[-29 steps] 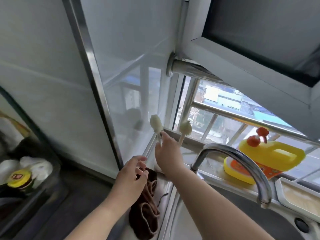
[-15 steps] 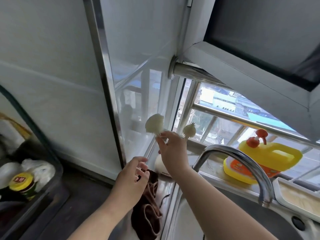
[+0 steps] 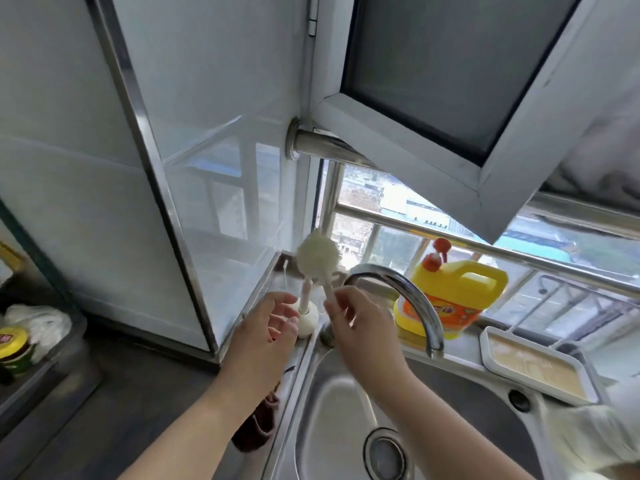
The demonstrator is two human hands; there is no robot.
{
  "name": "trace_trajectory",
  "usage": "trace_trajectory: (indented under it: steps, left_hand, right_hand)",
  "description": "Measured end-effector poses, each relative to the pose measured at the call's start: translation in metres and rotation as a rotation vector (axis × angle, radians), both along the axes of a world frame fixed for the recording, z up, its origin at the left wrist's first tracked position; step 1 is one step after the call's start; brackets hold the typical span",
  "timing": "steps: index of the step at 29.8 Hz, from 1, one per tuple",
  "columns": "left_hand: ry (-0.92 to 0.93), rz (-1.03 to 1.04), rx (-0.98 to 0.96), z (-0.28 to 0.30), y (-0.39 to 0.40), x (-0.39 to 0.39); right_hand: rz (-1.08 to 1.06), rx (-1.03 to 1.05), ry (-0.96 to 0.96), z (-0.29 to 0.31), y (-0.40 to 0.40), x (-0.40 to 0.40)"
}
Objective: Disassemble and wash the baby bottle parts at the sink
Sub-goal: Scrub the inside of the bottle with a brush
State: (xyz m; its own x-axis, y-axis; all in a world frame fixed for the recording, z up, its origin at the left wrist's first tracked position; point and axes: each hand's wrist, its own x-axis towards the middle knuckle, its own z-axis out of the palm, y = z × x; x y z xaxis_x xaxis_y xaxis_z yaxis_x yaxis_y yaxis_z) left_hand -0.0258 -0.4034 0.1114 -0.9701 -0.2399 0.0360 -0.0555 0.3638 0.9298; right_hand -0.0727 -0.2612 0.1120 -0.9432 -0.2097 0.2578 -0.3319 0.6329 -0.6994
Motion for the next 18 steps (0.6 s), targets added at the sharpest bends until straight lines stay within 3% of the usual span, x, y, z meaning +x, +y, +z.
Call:
trace_trajectory:
  steps: [10,13,18]
  left_hand:
    - [0.049,-0.112,-0.019,0.013,0.101,-0.018]
    - [0.137,-0.099,-0.043,0.027,0.122,-0.033]
    - [0.214,-0.132,-0.304,0.034,0.149,-0.059]
  right_hand:
    - [-0.08,0.193,-0.241,-0.062,0.135,0.042]
    - [-0.116,0.215,-0.297,-0.065,0.166,0.046]
    - [-0.264,0.067,-0.292,-0.043,0.202,0.02]
